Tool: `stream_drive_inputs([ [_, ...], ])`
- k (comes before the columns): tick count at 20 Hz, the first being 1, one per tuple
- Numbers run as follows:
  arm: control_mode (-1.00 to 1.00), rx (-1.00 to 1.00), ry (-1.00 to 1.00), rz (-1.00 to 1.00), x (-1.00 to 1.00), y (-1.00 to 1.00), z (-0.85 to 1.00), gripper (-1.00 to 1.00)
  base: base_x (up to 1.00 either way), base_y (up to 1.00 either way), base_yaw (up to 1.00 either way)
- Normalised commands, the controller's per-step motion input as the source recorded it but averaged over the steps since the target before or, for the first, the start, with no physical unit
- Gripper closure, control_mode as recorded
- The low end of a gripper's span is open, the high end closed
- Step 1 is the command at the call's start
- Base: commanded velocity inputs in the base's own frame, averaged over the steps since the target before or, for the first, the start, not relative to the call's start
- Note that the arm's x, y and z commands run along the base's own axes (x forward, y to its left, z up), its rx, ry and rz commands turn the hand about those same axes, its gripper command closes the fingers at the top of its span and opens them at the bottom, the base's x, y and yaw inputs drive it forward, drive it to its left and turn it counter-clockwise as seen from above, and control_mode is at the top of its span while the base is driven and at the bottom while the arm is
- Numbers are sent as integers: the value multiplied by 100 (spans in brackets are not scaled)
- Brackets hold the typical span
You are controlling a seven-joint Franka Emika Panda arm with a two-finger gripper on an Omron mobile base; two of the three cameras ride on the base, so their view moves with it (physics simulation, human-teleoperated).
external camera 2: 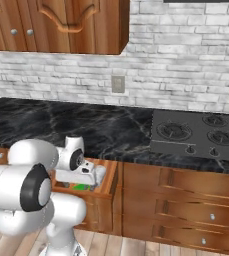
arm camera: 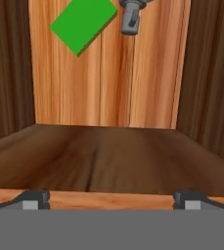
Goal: Restock the sink supplies by placing the sponge and soap dispenser on the counter and next to the sink. Make sure the soap dispenser is upright.
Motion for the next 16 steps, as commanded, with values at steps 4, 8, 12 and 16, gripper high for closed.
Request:
stream_drive_inputs([
  [4, -100, 0, 0, 0, -81, 0, -6, -100, 0, 0, 0],
  [8, -100, 1, 0, 0, -88, 0, -9, -100, 0, 0, 0],
  [12, -100, 1, 0, 0, -27, 0, 23, -100, 0, 0, 0],
  [16, -100, 2, 0, 1, 83, 0, 18, -100, 0, 0, 0],
])
